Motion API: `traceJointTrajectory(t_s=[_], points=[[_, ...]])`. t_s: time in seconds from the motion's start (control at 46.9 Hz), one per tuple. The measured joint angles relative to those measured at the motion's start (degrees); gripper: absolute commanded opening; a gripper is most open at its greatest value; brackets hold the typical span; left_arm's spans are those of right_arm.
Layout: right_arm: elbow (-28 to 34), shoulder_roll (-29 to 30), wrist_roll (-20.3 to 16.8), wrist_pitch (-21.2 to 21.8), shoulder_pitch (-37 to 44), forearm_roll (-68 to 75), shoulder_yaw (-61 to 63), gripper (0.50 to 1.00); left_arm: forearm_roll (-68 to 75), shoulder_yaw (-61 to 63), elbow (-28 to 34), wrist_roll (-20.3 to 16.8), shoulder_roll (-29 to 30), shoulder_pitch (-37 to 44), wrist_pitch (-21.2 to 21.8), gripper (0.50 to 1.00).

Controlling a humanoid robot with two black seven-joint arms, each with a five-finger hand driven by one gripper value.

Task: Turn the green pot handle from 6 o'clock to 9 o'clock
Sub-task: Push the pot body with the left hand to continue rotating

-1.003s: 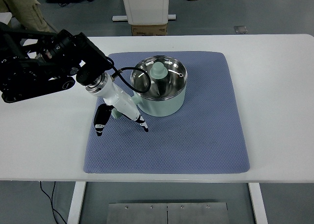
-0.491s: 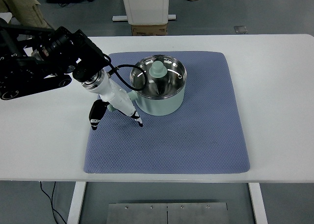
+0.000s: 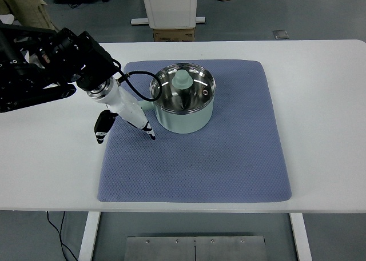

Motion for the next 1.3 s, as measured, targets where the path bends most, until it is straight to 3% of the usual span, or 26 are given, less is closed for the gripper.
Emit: traceJointTrajectory(t_s=[1.301], points=[[0.0, 0.0, 0.0, 0.0, 0.0, 0.0, -0.01, 1.0, 2.4, 6.03, 3.94, 0.42, -0.1, -1.72, 5.19, 1.0]])
